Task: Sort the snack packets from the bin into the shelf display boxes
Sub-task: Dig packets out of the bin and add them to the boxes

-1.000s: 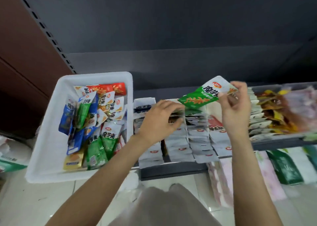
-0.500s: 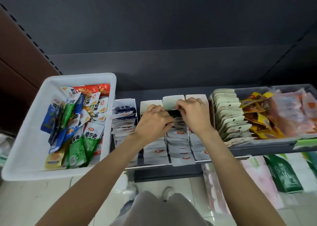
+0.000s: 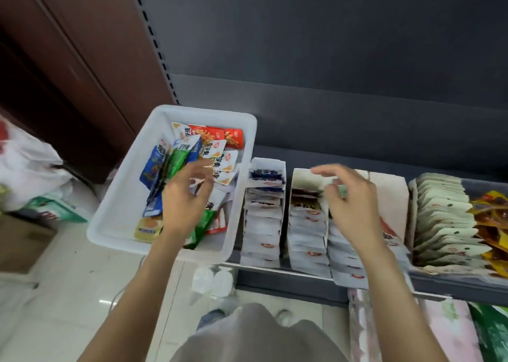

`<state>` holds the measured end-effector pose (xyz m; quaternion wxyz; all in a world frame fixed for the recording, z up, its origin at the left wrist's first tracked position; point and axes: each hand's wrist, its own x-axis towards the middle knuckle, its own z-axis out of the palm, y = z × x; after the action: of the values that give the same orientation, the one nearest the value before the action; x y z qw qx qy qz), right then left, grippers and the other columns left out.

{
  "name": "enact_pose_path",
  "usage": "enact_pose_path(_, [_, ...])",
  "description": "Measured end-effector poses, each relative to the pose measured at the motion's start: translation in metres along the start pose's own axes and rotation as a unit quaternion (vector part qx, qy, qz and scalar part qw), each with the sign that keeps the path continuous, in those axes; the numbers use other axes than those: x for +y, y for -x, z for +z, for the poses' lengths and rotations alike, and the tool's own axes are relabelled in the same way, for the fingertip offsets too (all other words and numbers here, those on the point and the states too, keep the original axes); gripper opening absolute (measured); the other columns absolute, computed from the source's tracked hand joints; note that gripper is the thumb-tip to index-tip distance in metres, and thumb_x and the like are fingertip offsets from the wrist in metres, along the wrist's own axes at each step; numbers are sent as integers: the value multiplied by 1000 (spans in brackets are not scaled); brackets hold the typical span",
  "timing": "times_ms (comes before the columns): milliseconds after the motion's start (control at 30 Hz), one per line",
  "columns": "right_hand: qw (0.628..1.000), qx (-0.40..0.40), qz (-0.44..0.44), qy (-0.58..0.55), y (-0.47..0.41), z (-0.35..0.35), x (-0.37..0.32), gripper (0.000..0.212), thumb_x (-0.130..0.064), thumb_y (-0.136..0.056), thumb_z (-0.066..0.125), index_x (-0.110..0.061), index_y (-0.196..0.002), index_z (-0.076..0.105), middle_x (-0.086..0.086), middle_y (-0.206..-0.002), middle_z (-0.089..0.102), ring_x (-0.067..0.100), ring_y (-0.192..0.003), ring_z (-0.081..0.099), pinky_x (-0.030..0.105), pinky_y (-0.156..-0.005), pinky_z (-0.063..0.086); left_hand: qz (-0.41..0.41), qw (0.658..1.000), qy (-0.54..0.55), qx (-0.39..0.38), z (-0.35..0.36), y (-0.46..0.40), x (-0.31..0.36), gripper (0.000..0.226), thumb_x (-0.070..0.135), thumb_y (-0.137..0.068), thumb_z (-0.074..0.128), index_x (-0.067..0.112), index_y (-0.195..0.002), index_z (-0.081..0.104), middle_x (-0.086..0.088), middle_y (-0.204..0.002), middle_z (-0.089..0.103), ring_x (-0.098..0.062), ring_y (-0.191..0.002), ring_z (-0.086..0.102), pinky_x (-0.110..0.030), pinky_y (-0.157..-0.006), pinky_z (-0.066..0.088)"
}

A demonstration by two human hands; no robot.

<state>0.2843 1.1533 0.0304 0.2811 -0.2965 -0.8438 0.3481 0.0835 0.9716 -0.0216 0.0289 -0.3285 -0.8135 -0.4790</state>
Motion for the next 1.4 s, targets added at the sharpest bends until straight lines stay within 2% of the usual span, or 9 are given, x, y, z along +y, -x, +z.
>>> enact_pose_path(133, [988,-113,-45,-91,-20,80,-49,29,4,-86,52,-15,-100,70,-10,-97,69,-3,-89,61,7,-78,44,-137,990,-10,21,-35,-19,-62,19,6,-86,62,13,-104,62,2,-91,67,0,-77,60,-24,-78,52])
enact_pose_path(267, [968,-241,-49,51,-47,178,-64,35,-6,-93,50,-15,-125,58,-1,-129,59,8,-116,53,23,-100,41,-57,983,-130,-114,-32,-60,-93,25,7,-83,64,6,-108,59,-11,-105,65,-28,-94,62,-41,-83,51])
enact_pose_path(433, [893,-344,-73,281,-64,255,-53,58,-18,-93,52,-12,-146,30,6,-154,24,22,-143,17,40,-114,21,-4,893,-354,-278,-2,-100,-114,59,22,-93,52,4,-142,24,-19,-136,41,-33,-124,43,-38,-98,40])
enact_pose_path(667, [910,-333,-18,248,-59,267,-48,53,-20,-93,50,-18,-144,36,3,-154,27,21,-143,19,39,-115,20,137,825,-481,-264,0,-103,-125,28,2,-94,42,7,-121,45,-8,-117,61,-20,-103,64,-28,-76,53])
enact_pose_path(767, [957,-258,63,116,-62,257,-55,44,-15,-94,51,-16,-138,45,4,-141,45,20,-128,43,30,-104,35,93,862,-432,-251,-13,-110,-122,27,3,-91,43,8,-115,53,-12,-105,67,-28,-93,67,-35,-73,53])
enact_pose_path(900, [956,-130,201,-168,-69,232,-74,44,-13,-93,56,-20,-135,45,3,-132,54,10,-106,56,23,-88,44,-34,988,-92,-115,-55,-113,-107,19,8,-80,56,12,-91,72,-4,-71,71,-13,-64,68,-25,-58,51])
enact_pose_path(1033, [928,-62,210,-301,-69,206,-81,64,-20,-85,69,-29,-138,35,0,-125,57,10,-107,57,33,-91,51,-162,949,195,-188,-76,-102,-80,24,-4,-83,65,16,-93,71,13,-66,70,7,-63,64,-9,-56,47])
enact_pose_path(1267, [976,-137,115,-123,-44,115,-73,23,-12,-78,75,-22,-98,69,-10,-86,71,-4,-74,63,17,-68,50,25,952,161,-258,-51,-78,-25,23,1,-82,69,21,-94,72,12,-81,72,-1,-77,68,-14,-75,51])
enact_pose_path(1400, [985,50,104,-128,-8,55,-48,11,-15,-84,70,-25,-79,69,-21,-71,69,-5,-69,62,12,-63,47,197,954,97,-204,-9,-65,33,38,24,-86,65,27,-123,55,20,-104,59,2,-106,51,-15,-97,36])
